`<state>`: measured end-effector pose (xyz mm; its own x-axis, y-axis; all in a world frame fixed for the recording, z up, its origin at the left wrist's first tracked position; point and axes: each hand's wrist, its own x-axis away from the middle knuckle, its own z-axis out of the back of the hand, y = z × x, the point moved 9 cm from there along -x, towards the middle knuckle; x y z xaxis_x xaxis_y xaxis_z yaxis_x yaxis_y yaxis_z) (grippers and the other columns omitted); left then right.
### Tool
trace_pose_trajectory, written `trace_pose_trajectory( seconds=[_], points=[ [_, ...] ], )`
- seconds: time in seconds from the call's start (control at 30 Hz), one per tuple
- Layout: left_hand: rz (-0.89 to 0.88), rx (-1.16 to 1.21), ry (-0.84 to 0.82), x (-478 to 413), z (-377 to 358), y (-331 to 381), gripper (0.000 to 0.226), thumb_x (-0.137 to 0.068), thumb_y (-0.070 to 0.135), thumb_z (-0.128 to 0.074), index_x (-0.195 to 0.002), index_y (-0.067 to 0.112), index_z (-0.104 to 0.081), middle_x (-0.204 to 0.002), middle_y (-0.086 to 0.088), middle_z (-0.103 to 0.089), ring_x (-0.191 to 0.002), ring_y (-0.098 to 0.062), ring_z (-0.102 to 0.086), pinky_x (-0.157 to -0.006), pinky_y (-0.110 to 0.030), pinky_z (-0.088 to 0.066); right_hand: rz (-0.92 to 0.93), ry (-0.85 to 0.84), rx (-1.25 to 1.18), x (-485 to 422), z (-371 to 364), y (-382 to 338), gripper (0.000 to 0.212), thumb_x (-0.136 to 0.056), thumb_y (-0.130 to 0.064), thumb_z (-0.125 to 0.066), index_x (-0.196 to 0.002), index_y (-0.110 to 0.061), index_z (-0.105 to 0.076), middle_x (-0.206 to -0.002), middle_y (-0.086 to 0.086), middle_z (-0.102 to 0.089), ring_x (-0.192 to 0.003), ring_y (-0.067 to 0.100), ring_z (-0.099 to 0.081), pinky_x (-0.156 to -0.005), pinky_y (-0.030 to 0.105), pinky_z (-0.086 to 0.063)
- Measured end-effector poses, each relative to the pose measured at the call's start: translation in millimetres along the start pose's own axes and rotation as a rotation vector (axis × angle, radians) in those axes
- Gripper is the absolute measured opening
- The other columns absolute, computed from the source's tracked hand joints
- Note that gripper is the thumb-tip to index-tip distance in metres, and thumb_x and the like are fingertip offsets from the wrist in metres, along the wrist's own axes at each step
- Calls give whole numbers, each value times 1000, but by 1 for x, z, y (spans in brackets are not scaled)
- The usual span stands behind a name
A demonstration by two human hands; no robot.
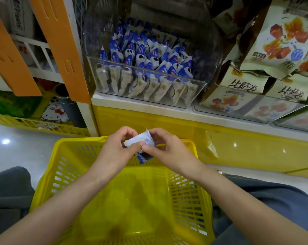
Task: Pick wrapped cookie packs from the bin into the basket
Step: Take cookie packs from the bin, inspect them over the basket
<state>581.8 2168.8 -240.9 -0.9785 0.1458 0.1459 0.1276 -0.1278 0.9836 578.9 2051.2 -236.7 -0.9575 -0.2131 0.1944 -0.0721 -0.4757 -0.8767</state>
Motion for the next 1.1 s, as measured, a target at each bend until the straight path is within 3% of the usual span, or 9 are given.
trace_pose_trajectory(
  seconds=[0.1,0.2,0.27,0.4,0.57,0.67,0.83,1.0,1.1],
  points=[
    [14,31,-3,0,-1,0,10,-85,9,-62,-79,15,-57,-74,-2,-60,-66,-9,-54,-62,-21,-44,-32,45,-43,0,6,3,8,-85,-23,-65,-91,-19,-62,-93,3,-69,-84,15,-66,-82,38,-54],
    [67,88,32,-1,2,-3,7,-89,12,-57,-83,12,-61,-78,-12,-61,-69,-13,-56,-71,-30,-48,-96,43,-92,0,5,7,10,-87,-23,-62,-90,-14,-59,-96,11,-70,-87,22,-67,-84,49,-52],
    [48,93,58,0,4,-1,10,-88,9,-57,-80,12,-61,-72,-6,-62,-64,-9,-56,-66,-24,-48,-83,40,-147,1,3,4,10,-87,-20,-63,-91,-16,-54,-96,12,-69,-86,27,-67,-82,50,-53],
    [-23,61,63,0,6,6,11,-88,10,-57,-77,11,-59,-57,13,-61,-54,4,-55,-50,-8,-41,39,72,-120,2,6,-9,9,-87,-17,-62,-86,-23,-55,-88,-4,-64,-84,20,-64,-81,42,-54],
    [-55,19,30,2,0,8,9,-89,10,-56,-82,7,-58,-67,2,-60,-55,3,-54,-51,-10,-41,112,135,-33,4,15,-17,16,-83,-14,-67,-75,-27,-61,-73,-14,-63,-68,-3,-57,-64,16,-47],
    [10,57,26,1,-1,2,10,-90,9,-55,-80,8,-59,-65,2,-61,-53,3,-55,-49,-10,-42,199,194,91,9,18,-25,13,-82,-16,-68,-75,-26,-64,-76,-11,-63,-71,0,-57,-63,15,-47],
    [93,93,-2,0,-5,-5,9,-90,10,-55,-81,11,-59,-70,0,-62,-56,3,-57,-51,-9,-43,318,252,318,15,19,-33,3,-84,-20,-66,-83,-18,-67,-79,-7,-61,-75,6,-57,-66,26,-50],
    [141,-32,137,-4,11,-17,9,-89,16,-57,-89,14,-49,-85,-3,-55,-77,-15,-54,-66,-23,-42,291,418,215,18,37,-32,7,-85,-15,-65,-81,-20,-62,-81,-6,-62,-79,2,-57,-62,7,-43],
    [327,11,51,-4,4,-33,26,-97,28,-39,-78,18,-54,-76,-2,-59,-74,-22,-54,-62,-28,-39,302,454,128,18,46,-35,8,-85,-13,-64,-84,-20,-62,-85,-5,-62,-83,1,-58,-67,6,-44]
  ],
)
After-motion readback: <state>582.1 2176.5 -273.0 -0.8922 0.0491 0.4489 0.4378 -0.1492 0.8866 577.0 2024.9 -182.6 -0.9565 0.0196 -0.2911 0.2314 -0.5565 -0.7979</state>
